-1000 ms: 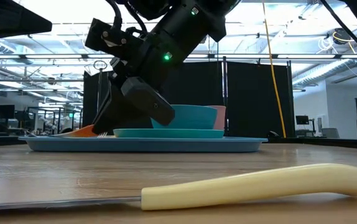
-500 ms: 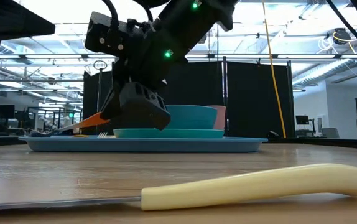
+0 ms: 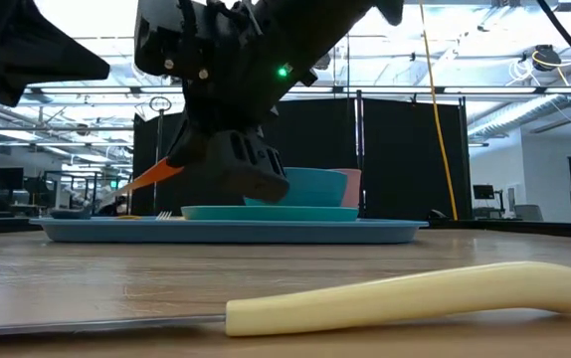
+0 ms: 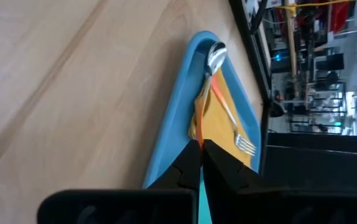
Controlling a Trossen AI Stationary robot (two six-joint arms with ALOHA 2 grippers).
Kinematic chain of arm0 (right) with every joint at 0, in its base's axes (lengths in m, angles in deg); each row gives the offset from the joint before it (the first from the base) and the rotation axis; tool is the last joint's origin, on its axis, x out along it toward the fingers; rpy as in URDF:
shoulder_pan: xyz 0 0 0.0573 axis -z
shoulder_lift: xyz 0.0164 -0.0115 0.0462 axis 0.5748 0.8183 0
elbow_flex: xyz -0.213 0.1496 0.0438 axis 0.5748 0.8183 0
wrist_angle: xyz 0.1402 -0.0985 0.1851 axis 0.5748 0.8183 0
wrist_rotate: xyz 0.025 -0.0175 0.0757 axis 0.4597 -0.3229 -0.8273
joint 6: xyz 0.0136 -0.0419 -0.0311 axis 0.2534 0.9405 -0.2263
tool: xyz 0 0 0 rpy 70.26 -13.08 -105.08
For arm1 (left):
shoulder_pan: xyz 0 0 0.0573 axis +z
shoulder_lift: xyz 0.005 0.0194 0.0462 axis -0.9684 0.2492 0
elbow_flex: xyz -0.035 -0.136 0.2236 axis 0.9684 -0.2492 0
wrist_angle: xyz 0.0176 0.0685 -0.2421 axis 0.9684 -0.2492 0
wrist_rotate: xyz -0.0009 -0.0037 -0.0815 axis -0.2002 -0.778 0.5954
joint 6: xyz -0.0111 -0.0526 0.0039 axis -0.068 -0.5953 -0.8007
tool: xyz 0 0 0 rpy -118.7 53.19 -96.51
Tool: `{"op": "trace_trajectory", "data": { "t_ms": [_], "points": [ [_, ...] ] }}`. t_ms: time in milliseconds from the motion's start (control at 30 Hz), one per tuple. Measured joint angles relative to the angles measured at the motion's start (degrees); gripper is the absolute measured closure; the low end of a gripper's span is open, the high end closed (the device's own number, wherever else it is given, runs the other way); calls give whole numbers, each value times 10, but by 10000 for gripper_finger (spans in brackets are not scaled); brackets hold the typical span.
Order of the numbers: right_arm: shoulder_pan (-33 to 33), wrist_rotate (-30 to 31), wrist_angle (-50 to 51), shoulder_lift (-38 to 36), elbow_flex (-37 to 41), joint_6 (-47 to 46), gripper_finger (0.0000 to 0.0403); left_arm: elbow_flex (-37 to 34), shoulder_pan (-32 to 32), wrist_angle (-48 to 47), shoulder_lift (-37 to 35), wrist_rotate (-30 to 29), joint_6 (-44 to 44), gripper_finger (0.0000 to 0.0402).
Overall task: Set up tray
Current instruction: Put the orange spoon on the yellow napkin to the right of the orange fork on the blue serving tray
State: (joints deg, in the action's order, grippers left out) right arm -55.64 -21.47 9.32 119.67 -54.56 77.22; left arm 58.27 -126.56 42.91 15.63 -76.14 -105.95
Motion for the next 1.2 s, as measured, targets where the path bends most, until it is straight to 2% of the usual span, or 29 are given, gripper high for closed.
{"op": "trace_trajectory", "data": {
  "t_ms": [300,467,533,767,867,1033,1133,1200],
  "points": [
    [-19,42,-6,-11,0,48,403,0,7,133,-2,4,93,376],
    [-25,107,-3,-11,0,91,403,0,-8,205,-2,-9,147,376],
    [-26,123,2,-11,0,101,403,0,-17,205,-2,-21,143,376],
    [-28,199,20,-28,0,132,403,0,-78,190,6,-151,93,376],
    [-25,212,29,-45,0,137,403,0,-88,166,7,-149,54,376],
    [-19,271,28,-75,0,178,403,0,-86,153,7,-126,26,376],
    [-18,276,28,-91,0,199,403,0,-79,156,7,-136,22,376],
    [-19,275,27,-98,0,208,403,0,-72,156,7,-140,-26,375]
  ]
}}
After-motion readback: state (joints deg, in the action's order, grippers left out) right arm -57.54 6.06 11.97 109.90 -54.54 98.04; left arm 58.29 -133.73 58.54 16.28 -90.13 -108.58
